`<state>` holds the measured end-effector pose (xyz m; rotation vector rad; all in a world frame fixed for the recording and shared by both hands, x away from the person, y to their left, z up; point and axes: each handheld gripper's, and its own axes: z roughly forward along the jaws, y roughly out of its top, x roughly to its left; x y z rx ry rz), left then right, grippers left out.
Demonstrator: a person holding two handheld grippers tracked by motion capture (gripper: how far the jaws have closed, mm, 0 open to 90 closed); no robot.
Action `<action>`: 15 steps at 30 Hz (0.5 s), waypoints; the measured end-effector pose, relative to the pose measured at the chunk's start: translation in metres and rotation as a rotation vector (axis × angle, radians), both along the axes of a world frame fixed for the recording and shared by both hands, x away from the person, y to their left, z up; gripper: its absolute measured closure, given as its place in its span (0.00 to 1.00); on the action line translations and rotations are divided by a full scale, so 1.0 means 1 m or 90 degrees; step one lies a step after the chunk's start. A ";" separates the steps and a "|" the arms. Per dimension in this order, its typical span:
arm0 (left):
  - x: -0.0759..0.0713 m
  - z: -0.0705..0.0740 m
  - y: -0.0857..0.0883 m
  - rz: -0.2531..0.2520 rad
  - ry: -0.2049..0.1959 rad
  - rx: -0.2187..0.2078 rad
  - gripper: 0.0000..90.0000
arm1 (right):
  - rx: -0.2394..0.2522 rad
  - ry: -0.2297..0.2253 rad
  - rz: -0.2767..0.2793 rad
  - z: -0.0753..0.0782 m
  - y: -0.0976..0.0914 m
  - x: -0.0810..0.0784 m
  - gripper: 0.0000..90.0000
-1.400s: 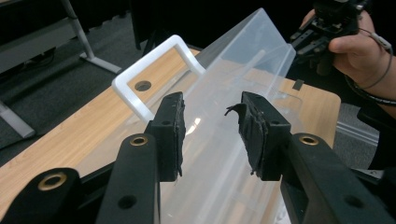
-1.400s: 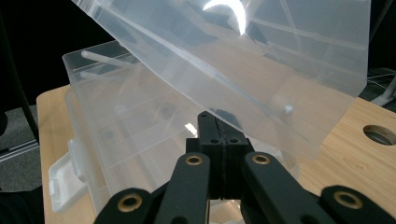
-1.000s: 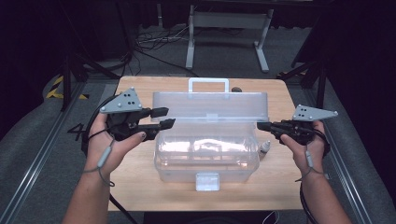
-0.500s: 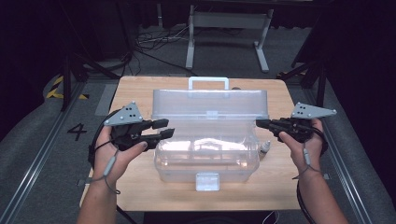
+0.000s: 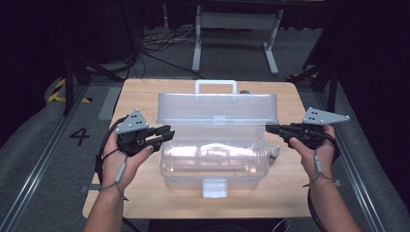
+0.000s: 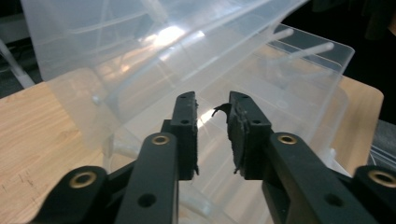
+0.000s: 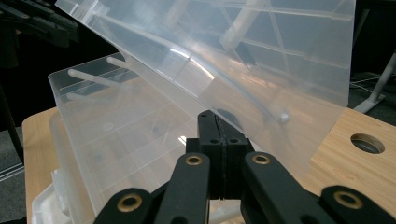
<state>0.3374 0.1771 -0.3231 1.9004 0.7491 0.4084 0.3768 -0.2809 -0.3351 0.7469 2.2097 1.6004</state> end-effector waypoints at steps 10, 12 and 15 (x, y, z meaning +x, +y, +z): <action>0.006 -0.004 0.000 0.040 -0.026 -0.016 0.93 | 0.001 -0.002 -0.001 0.000 0.001 -0.001 1.00; 0.007 -0.004 -0.001 0.041 -0.028 -0.016 0.93 | 0.001 -0.002 -0.001 0.000 0.000 -0.001 1.00; 0.009 -0.004 -0.002 0.044 -0.027 -0.018 0.93 | 0.003 -0.002 0.000 0.000 0.000 -0.001 1.00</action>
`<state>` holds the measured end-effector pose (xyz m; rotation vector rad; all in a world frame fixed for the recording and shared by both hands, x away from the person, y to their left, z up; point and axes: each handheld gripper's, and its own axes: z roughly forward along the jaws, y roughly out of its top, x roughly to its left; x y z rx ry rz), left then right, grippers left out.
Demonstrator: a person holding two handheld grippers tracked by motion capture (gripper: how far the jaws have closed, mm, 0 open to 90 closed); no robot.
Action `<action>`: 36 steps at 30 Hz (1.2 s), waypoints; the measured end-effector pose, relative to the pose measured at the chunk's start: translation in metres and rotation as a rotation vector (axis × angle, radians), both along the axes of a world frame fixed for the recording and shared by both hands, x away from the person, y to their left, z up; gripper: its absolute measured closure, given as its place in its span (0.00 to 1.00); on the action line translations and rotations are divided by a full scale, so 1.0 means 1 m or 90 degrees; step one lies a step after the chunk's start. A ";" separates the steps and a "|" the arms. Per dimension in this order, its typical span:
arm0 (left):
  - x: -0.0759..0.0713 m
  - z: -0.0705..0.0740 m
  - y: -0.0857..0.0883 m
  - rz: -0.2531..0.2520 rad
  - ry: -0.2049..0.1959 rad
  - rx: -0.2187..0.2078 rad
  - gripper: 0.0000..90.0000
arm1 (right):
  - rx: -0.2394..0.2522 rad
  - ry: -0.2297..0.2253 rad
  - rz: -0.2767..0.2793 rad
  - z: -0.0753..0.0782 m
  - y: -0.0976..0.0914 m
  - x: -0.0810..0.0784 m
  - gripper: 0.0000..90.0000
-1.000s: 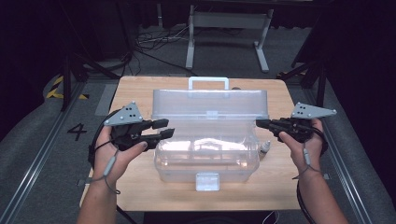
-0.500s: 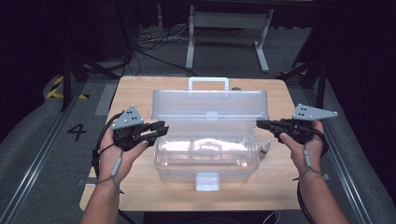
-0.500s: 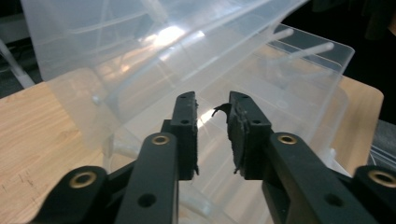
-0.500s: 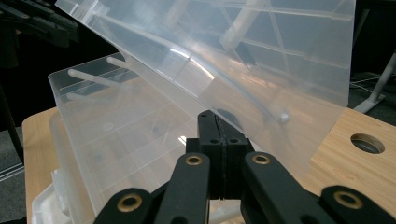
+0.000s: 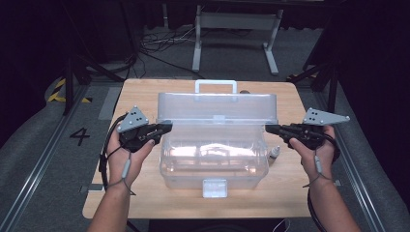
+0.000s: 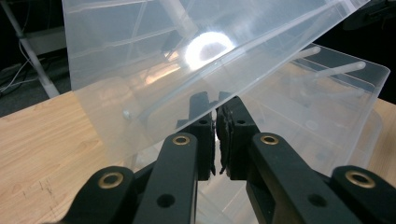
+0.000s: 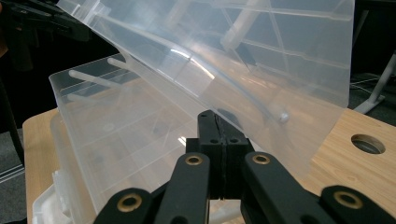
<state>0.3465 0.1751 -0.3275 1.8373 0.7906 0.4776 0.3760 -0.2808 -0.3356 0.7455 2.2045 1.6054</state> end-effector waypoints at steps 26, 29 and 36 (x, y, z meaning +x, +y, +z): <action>0.015 0.010 0.002 0.018 0.004 0.001 0.99 | 0.004 -0.013 0.008 0.008 0.000 -0.008 1.00; 0.017 0.012 0.001 0.018 0.005 0.007 0.99 | -0.005 -0.016 0.023 0.011 0.003 -0.013 0.99; 0.023 0.020 -0.001 0.023 0.008 0.017 0.99 | -0.029 -0.028 0.045 0.016 0.008 -0.024 0.98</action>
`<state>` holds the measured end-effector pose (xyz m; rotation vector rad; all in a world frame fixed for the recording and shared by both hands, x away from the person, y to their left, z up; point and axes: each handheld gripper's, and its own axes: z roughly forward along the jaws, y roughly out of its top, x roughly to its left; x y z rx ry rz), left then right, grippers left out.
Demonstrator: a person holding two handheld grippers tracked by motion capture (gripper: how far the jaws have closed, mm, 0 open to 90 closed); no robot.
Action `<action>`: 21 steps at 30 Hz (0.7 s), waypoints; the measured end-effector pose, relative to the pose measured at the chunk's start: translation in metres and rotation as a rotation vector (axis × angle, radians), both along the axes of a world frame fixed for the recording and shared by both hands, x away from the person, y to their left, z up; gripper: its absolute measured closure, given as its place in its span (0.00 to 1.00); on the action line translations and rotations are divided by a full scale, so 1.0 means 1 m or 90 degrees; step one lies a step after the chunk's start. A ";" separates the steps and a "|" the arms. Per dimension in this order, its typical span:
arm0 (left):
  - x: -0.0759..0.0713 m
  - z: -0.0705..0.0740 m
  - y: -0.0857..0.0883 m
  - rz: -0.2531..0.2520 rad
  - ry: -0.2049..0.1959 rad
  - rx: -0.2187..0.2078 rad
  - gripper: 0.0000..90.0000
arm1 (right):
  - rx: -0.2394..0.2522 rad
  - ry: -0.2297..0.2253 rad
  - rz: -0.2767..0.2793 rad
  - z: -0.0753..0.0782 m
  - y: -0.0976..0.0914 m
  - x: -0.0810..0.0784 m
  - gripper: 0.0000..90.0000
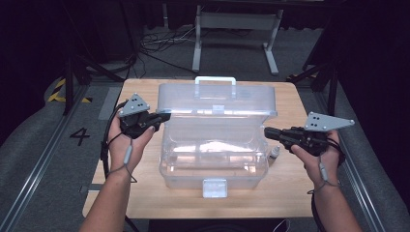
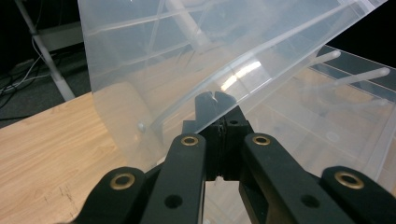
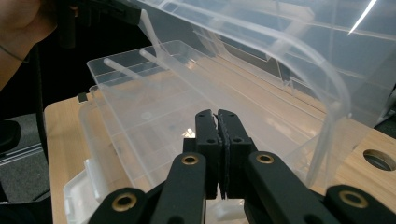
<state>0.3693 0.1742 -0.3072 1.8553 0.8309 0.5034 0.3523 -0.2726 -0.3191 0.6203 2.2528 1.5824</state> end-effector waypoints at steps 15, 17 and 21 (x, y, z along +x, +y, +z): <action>0.012 0.009 -0.004 0.016 -0.002 0.014 0.98 | 0.019 -0.033 -0.083 0.002 -0.013 0.003 0.81; 0.014 0.010 -0.004 0.017 -0.003 0.015 0.98 | 0.012 -0.049 -0.099 0.003 -0.014 0.005 0.79; 0.016 0.011 -0.004 0.020 -0.001 0.017 0.98 | 0.009 -0.072 -0.143 0.005 -0.014 0.008 0.71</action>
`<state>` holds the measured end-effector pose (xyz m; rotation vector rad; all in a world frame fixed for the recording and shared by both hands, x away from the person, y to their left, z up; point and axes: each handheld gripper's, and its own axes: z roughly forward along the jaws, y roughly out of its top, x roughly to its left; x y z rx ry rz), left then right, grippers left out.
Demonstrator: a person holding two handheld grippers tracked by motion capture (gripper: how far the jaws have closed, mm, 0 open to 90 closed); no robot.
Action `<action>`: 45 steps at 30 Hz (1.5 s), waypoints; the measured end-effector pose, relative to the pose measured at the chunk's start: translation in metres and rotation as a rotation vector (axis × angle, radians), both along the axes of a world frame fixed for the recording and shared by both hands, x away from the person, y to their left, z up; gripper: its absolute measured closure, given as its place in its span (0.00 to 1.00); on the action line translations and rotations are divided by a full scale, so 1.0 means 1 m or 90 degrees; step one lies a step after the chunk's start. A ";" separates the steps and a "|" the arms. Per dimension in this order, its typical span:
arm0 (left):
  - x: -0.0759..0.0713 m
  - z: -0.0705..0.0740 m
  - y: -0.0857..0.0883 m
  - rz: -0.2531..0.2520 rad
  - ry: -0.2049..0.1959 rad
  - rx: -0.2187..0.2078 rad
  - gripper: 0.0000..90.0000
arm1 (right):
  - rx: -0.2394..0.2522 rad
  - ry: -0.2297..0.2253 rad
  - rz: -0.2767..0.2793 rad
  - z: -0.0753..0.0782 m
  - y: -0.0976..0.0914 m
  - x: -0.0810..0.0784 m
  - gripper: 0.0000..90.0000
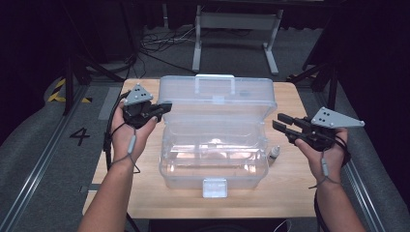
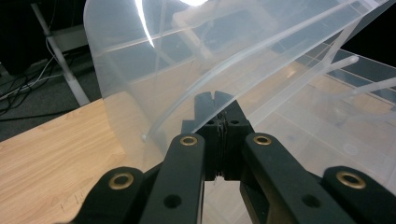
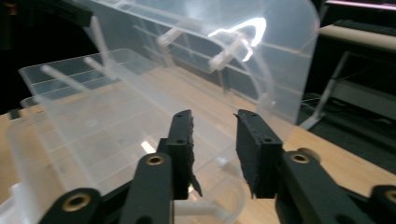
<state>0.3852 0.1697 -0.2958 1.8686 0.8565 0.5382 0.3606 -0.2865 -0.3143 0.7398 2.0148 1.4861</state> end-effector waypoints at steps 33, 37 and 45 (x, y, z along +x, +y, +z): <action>0.007 0.004 0.000 -0.005 0.011 0.001 0.98 | 0.029 -0.036 -0.132 0.000 0.036 0.051 0.56; 0.007 0.004 0.000 -0.004 0.011 0.004 0.97 | 0.023 -0.043 -0.142 -0.001 0.040 0.052 0.56; 0.007 0.003 0.001 -0.006 0.015 0.008 0.97 | 0.031 -0.056 -0.161 0.000 0.038 0.051 0.67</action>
